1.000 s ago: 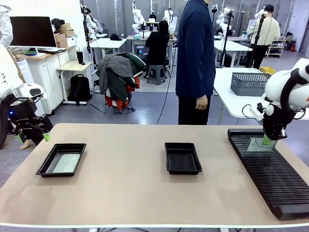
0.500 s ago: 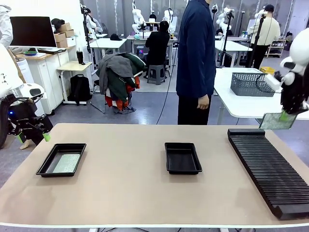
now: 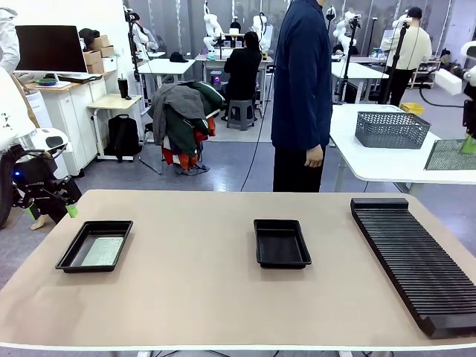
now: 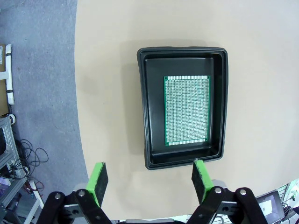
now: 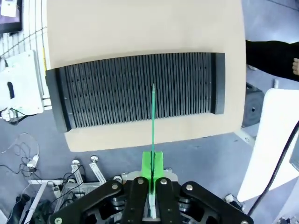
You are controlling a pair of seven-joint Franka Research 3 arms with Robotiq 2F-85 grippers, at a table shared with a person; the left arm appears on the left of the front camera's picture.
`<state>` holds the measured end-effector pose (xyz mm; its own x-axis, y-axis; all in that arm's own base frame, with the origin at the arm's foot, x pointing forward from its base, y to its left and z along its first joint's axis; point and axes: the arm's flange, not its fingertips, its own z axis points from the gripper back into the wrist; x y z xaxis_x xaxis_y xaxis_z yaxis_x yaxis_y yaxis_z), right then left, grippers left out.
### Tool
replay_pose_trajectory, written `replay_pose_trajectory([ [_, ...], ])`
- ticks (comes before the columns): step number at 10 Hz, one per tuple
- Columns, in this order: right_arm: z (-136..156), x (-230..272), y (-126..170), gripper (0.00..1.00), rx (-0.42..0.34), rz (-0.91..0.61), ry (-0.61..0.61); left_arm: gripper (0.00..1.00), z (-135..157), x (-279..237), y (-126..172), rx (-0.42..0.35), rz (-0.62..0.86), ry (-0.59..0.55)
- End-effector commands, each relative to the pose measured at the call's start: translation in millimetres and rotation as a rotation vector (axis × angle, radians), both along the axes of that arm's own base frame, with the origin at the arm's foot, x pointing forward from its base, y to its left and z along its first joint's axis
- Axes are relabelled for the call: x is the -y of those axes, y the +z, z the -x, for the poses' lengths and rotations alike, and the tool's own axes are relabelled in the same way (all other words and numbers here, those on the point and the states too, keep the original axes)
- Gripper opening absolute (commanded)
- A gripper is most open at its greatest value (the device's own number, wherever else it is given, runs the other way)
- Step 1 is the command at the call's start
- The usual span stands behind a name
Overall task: Inspect and transfer BCBs to ESD trays.
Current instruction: Pick up the Blank PCB from the PCB Rack and place it in the right ESD tray.
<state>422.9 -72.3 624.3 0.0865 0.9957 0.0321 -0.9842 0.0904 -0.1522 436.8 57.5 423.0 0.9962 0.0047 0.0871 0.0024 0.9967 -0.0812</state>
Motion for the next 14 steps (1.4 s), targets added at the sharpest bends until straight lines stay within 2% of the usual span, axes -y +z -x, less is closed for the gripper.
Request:
replay_pose_trajectory([
  [1, 2, 1, 14, 0.02, -0.013, 0.014, -0.030, 0.96, 0, -1, -1, 0.002, 0.012, -0.015],
  [4, 10, 2, 29, 0.02, -0.008, 0.008, -0.030, 0.96, 0, -1, -1, 0.002, 0.012, -0.015],
  [13, 8, 5, 27, 0.02, 0.011, -0.008, -0.005, 0.96, 0, -1, -1, 0.002, 0.012, -0.015],
  [14, 1, 4, 24, 0.02, 0.005, -0.082, -0.087, 0.96, 0, -1, -1, 0.002, 0.012, -0.015],
])
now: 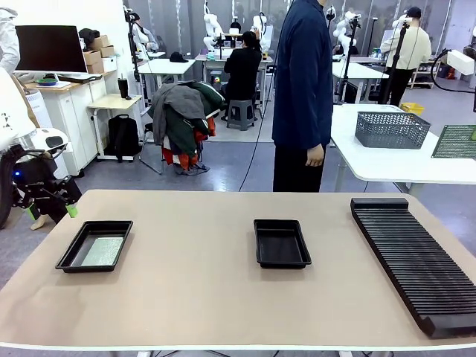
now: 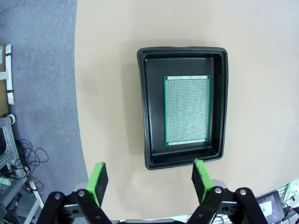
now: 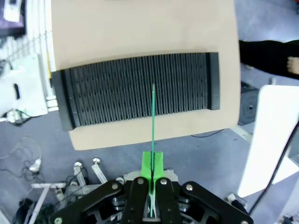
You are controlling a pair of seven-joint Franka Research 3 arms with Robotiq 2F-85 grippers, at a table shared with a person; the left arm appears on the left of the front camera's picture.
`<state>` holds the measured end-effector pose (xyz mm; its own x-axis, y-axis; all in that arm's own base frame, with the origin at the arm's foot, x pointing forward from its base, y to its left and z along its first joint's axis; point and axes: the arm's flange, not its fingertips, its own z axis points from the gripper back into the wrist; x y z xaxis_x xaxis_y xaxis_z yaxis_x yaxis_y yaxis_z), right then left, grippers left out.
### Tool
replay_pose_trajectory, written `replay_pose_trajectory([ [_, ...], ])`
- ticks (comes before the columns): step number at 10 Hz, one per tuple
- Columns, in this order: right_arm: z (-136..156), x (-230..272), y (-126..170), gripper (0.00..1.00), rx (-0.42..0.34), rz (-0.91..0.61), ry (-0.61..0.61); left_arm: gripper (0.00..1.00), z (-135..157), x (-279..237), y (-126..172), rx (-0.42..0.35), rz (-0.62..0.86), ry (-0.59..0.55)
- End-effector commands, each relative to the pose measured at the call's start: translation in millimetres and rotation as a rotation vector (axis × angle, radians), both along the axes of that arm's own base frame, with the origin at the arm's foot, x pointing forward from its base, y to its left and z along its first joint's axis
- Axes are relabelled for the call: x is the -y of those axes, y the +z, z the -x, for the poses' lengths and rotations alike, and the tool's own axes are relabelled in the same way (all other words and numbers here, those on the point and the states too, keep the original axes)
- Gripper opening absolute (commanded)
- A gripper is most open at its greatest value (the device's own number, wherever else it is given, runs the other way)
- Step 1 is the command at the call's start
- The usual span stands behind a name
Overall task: Inspect and transfer BCBs to ESD trays.
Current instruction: Pick up the Blank PCB from the PCB Rack and place it in the right ESD tray.
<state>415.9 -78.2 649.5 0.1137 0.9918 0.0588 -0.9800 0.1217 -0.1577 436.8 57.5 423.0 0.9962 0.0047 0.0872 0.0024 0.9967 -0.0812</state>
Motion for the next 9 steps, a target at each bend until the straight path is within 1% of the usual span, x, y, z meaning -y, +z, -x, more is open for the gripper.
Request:
replay_pose_trajectory([
  [1, -12, -8, -3, 0.02, -0.016, -0.138, -0.172, 0.96, 0, -1, -1, 0.002, 0.012, -0.015],
  [2, -19, -17, -7, 0.02, -0.025, -0.235, -0.305, 0.96, 0, -1, -1, 0.002, 0.012, -0.015],
  [4, -24, -36, -22, 0.02, -0.076, -0.371, -0.501, 0.96, 0, -1, -1, 0.002, 0.012, -0.015],
  [5, -25, -45, -31, 0.02, -0.133, -0.425, -0.582, 0.96, 0, -1, -1, 0.002, 0.012, -0.015],
  [6, -26, -58, -45, 0.02, -0.209, -0.457, -0.691, 0.96, 0, -1, -1, 0.002, 0.012, -0.015],
  [8, -25, -83, -71, 0.02, -0.273, -0.574, -0.835, 0.96, 0, -1, -1, 0.002, 0.012, -0.015],
  [9, -26, -97, -87, 0.02, -0.309, -0.624, -0.886, 0.96, 0, -1, -1, 0.002, 0.012, -0.015],
])
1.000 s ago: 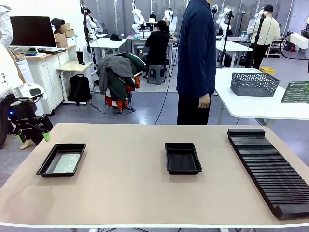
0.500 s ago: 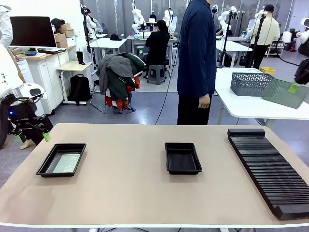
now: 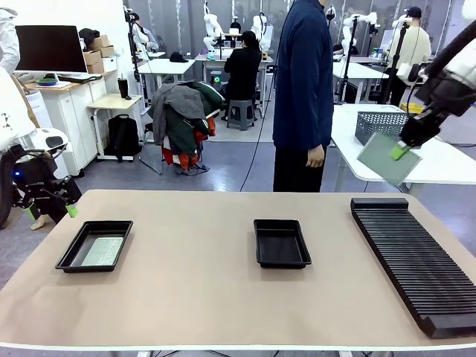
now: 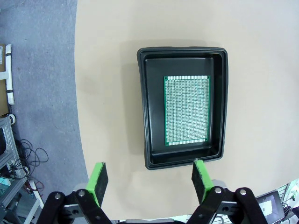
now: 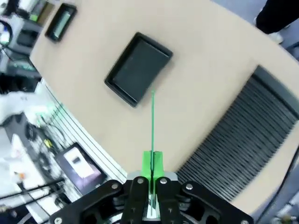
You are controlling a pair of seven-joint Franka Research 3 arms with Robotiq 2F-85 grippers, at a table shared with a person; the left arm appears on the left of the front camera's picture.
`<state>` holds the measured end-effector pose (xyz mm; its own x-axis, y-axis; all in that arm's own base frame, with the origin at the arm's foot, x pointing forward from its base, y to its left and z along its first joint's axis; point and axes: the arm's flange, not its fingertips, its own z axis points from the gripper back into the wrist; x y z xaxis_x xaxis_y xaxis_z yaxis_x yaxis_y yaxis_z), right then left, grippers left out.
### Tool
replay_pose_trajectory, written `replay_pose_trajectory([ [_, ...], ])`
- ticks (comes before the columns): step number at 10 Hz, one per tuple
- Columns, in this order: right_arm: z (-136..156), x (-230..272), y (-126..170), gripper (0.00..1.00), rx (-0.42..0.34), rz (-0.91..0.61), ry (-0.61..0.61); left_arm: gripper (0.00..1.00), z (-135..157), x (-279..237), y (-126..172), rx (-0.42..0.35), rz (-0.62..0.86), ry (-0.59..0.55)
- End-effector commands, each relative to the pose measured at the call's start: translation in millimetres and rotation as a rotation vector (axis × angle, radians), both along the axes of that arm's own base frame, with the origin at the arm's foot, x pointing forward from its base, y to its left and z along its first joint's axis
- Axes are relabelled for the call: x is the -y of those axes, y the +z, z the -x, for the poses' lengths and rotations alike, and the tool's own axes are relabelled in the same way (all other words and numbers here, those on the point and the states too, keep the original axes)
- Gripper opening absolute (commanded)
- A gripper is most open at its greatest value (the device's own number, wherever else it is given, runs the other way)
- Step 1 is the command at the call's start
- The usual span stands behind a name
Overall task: Inspect and transfer BCBs to ESD trays.
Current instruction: Pick up the Blank PCB from the PCB Rack and place it in the right ESD tray.
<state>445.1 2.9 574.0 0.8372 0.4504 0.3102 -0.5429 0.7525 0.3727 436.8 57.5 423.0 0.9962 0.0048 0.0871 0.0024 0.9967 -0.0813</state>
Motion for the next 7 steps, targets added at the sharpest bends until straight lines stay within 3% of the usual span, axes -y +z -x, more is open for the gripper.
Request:
replay_pose_trajectory([
  [1, 1, -31, -28, 0.02, -0.007, -0.115, -0.124, 0.96, 0, -1, -1, 0.002, 0.012, -0.015],
  [7, -15, -118, -129, 0.02, -0.147, -0.410, -0.337, 0.96, 0, -1, -1, 0.002, 0.012, -0.015],
])
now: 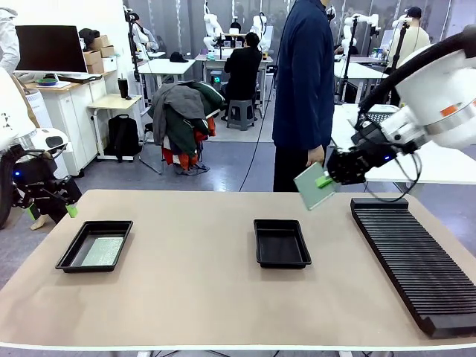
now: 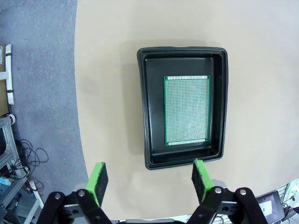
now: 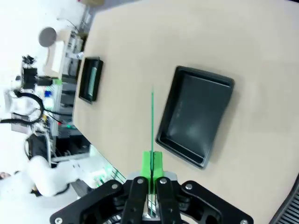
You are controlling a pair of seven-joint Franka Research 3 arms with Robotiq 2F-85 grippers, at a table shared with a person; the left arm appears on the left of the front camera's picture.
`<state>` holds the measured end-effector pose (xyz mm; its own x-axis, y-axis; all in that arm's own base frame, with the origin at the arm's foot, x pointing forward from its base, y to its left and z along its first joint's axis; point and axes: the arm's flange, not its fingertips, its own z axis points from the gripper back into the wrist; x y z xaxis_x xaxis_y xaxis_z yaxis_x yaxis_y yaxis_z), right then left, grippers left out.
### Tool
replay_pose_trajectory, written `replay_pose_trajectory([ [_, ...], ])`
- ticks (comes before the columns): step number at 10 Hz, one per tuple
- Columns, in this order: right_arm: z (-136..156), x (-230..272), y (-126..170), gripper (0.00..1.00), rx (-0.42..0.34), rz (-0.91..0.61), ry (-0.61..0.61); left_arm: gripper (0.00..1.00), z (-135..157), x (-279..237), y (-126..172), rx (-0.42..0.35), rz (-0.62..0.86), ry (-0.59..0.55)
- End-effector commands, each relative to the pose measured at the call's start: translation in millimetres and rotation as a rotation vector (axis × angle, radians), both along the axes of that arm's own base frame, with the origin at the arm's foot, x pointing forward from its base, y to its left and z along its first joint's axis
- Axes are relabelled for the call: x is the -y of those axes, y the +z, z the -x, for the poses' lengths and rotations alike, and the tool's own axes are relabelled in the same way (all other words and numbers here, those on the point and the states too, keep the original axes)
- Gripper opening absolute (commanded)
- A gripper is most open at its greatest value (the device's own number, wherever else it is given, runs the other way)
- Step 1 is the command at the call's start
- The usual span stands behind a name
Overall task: Inspect and transfer BCBs to ESD trays.
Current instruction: Pick up the Blank PCB from the PCB Rack and place it in the right ESD tray.
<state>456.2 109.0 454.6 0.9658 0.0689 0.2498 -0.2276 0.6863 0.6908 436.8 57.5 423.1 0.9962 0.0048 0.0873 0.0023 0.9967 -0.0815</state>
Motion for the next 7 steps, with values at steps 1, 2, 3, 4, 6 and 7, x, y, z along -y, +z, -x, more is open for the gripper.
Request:
replay_pose_trajectory([
  [1, -5, -22, -27, 0.02, -0.009, -0.089, -0.084, 0.96, 0, -1, -1, 0.002, 0.012, -0.015],
  [2, -7, -35, -42, 0.02, -0.017, -0.121, -0.119, 0.96, 0, -1, -1, 0.002, 0.012, -0.015],
  [3, -10, -49, -57, 0.02, -0.040, -0.138, -0.138, 0.96, 0, -1, -1, 0.002, 0.012, -0.015],
  [4, -13, -61, -72, 0.02, -0.065, -0.140, -0.133, 0.96, 0, -1, -1, 0.002, 0.012, -0.015],
  [6, -11, -71, -97, 0.02, -0.078, -0.131, -0.108, 0.96, 0, -1, -1, 0.002, 0.012, -0.015],
  [7, -11, -73, -107, 0.02, -0.092, -0.126, -0.112, 0.96, 0, -1, -1, 0.002, 0.012, -0.015],
])
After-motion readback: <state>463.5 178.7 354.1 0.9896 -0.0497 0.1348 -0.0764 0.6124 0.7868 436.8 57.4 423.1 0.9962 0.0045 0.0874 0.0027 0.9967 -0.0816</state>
